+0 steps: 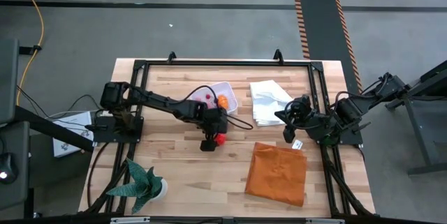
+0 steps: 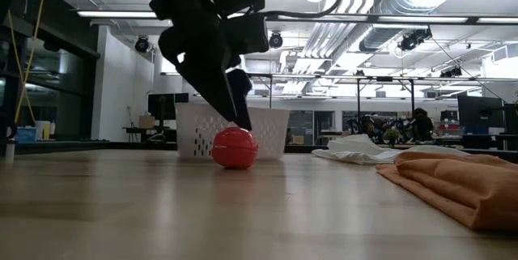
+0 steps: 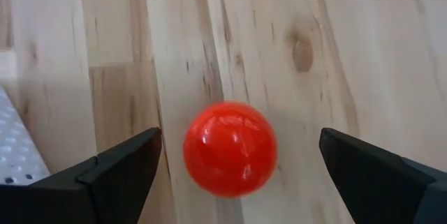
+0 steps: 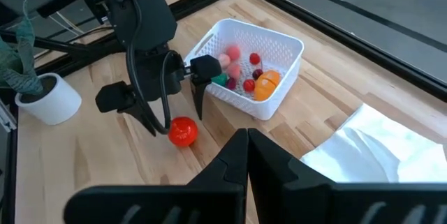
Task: Pick and placing Produce into tupperware
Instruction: Put the tomato in the basket
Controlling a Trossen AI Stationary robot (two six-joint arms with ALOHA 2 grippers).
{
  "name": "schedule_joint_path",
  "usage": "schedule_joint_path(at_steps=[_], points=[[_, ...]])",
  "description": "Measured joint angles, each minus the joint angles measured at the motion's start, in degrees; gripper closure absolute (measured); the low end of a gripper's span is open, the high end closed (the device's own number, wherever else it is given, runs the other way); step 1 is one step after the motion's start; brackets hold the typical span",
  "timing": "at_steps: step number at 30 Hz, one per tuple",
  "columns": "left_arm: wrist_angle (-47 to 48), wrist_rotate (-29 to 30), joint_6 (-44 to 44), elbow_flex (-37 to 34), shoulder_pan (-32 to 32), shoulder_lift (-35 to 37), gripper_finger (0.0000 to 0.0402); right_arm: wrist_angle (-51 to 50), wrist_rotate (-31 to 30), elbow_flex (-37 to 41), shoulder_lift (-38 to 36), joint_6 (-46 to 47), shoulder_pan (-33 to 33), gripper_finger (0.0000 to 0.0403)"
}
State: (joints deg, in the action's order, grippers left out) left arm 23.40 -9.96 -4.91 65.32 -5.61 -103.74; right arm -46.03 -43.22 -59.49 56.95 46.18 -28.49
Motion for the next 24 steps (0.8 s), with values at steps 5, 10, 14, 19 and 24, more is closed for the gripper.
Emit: schedule_joint_path(at_steps=[5, 10, 14, 19, 24], points=[[-0.3, 1.4, 0.2, -0.1, 0.0, -0.1, 0.0028, 0.0, 0.0, 0.0, 0.0, 0.3, 0.0, 0.0402], [-0.1, 1.4, 0.0, -0.1, 0.1, -0.1, 0.0028, 0.0, 0.0, 0.0, 0.0, 0.3, 0.0, 0.0402], [0.1, 0.2, 0.0, -0.1, 0.6, -0.4, 0.0034, -0.1, 0.0, 0.0, 0.0, 0.0, 0.0, 0.0402], [0.2, 1.0, -1.1, -0.1, 2.1, -0.4, 0.0045, -0.1, 0.0, 0.0, 0.0, 0.1, 0.0, 0.0402], [0.3, 3.0, -1.3, -0.1, 2.3, -0.4, 0.0050, -0.1, 0.1, 0.0, 0.0, 0.1, 0.0, 0.0402]])
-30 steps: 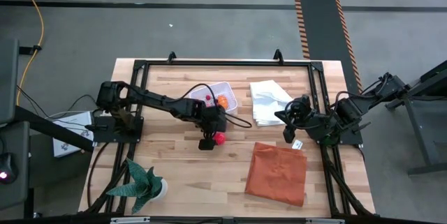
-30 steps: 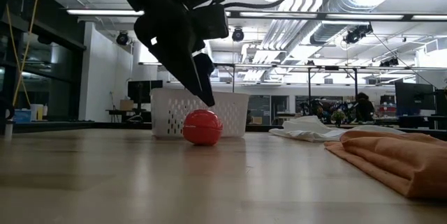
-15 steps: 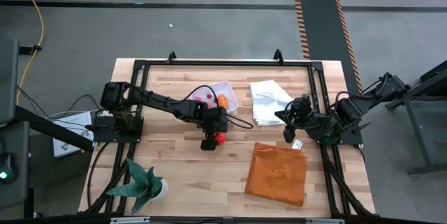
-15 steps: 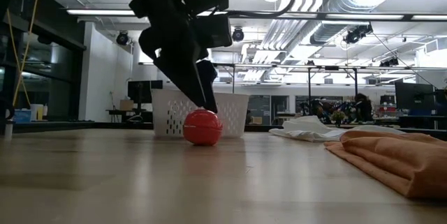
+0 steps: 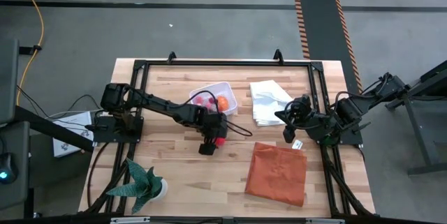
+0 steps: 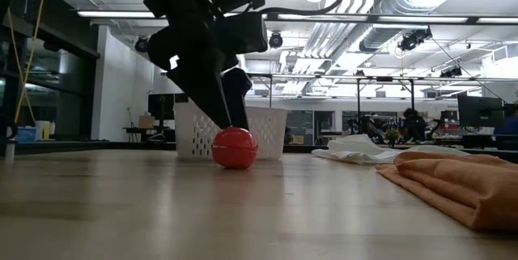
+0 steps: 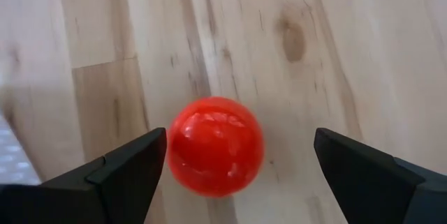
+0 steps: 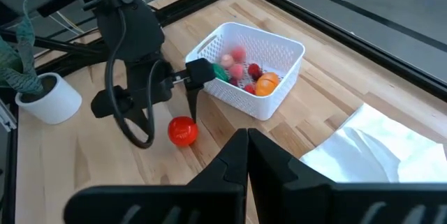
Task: Pick and placing Produce into tupperware
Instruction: Put the tomato in the basket
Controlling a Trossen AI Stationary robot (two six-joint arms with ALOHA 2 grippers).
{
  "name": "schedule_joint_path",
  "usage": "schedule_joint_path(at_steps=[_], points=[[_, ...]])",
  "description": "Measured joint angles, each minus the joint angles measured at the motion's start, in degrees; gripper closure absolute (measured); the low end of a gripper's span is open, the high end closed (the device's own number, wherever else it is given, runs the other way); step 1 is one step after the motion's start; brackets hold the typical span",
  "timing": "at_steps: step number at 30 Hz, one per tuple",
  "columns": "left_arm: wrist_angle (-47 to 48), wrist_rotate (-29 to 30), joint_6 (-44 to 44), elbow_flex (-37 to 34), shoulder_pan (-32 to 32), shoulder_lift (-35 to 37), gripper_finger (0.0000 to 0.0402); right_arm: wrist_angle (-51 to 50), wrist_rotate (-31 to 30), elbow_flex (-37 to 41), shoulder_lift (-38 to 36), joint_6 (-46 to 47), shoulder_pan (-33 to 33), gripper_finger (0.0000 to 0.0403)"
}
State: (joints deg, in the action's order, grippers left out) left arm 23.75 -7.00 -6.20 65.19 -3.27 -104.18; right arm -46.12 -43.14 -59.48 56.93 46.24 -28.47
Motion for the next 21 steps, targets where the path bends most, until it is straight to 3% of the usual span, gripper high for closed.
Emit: schedule_joint_path(at_steps=[21], points=[[0.0, 1.3, -3.9, 0.0, 0.7, 0.0, 0.0055, 0.0, 0.0, 0.0, 0.0, 0.2, 0.0, 0.0402]])
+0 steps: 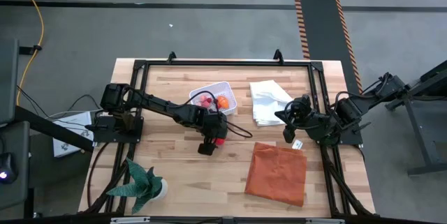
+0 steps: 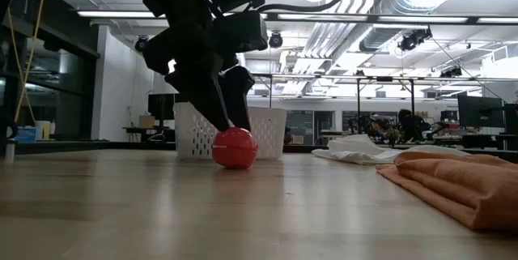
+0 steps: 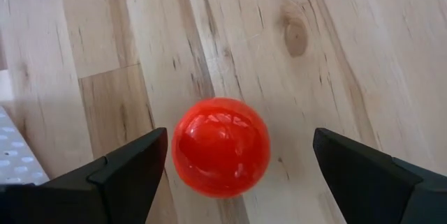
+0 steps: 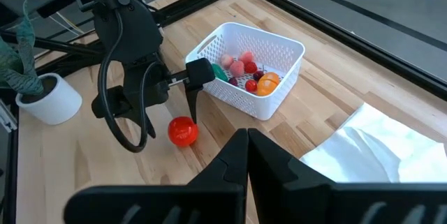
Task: Pick and placing Produce into tupperware
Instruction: Put the tomato in the basket
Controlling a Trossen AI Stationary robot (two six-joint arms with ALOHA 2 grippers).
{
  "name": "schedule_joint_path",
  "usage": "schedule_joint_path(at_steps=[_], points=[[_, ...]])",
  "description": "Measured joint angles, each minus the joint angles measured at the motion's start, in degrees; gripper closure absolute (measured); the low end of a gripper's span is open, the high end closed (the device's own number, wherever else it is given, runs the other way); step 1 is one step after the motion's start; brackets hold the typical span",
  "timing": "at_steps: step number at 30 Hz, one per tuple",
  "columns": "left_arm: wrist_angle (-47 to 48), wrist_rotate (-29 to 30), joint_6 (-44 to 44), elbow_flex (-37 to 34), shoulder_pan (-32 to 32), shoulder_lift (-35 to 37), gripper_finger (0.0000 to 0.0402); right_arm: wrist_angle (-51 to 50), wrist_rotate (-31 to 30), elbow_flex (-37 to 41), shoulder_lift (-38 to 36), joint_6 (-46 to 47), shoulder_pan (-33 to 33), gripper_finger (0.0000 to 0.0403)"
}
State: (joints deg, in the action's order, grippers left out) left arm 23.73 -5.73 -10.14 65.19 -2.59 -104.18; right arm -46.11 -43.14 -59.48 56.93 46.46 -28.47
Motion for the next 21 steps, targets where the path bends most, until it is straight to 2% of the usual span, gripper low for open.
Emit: schedule_joint_path(at_steps=[9, 21], points=[[0.2, 0.2, -0.1, 0.0, 0.0, 0.0, 0.0063, 0.0, -1.2, 0.0, 0.0, 0.0, 0.0, 0.0402], [0.9, -2.6, -0.6, 0.0, 2.0, 0.0, 0.0082, -0.4, -1.3, 0.0, 0.0, 0.0, 0.0, 0.0402]])
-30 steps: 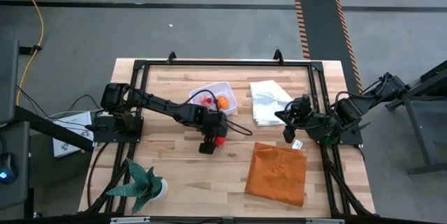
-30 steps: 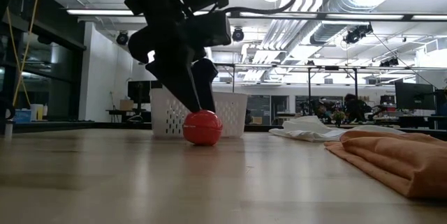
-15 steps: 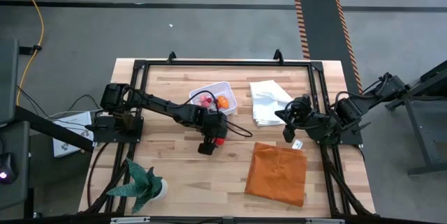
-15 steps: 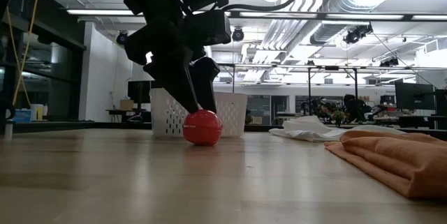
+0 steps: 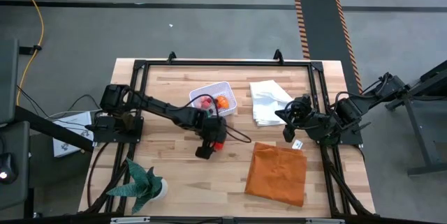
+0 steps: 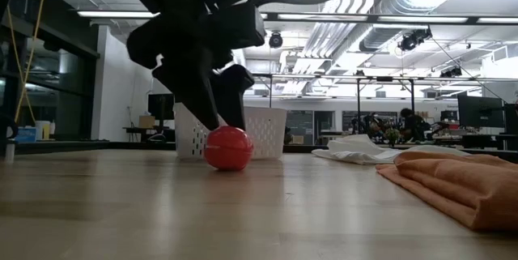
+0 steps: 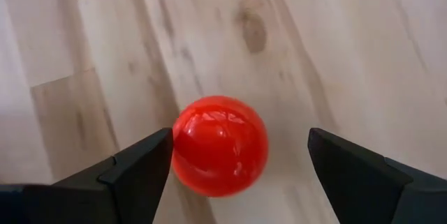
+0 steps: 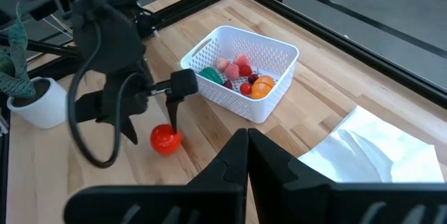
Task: Pick and placing Produce into tupperware
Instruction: Put the tomato in the basket
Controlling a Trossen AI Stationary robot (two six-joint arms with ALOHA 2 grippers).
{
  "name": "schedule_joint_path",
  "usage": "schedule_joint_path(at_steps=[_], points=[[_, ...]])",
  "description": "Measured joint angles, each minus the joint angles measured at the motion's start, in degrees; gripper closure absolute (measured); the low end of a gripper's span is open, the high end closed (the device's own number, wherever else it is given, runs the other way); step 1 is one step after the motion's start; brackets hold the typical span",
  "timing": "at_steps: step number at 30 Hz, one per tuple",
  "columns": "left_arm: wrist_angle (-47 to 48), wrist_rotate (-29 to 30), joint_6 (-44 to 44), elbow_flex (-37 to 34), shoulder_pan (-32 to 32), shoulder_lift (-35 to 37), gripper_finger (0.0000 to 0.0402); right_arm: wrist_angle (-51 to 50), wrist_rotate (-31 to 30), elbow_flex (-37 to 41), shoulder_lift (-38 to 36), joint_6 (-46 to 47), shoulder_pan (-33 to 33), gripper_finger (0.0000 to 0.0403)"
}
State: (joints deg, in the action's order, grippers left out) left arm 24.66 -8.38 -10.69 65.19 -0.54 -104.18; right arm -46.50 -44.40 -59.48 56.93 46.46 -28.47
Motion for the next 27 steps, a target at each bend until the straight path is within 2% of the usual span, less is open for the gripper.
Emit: schedule_joint_path(at_steps=[9, 27], points=[[0.9, 0.0, 0.0, 0.0, 3.4, 0.0, 0.0082, 0.0, 0.0, 0.0, 0.0, 0.0, 0.0, 0.0402], [1.3, -1.5, 3.7, 0.0, 3.3, 0.0, 0.0073, 0.0, 0.0, 0.0, 0.0, 0.0, 0.0, 0.0402]])
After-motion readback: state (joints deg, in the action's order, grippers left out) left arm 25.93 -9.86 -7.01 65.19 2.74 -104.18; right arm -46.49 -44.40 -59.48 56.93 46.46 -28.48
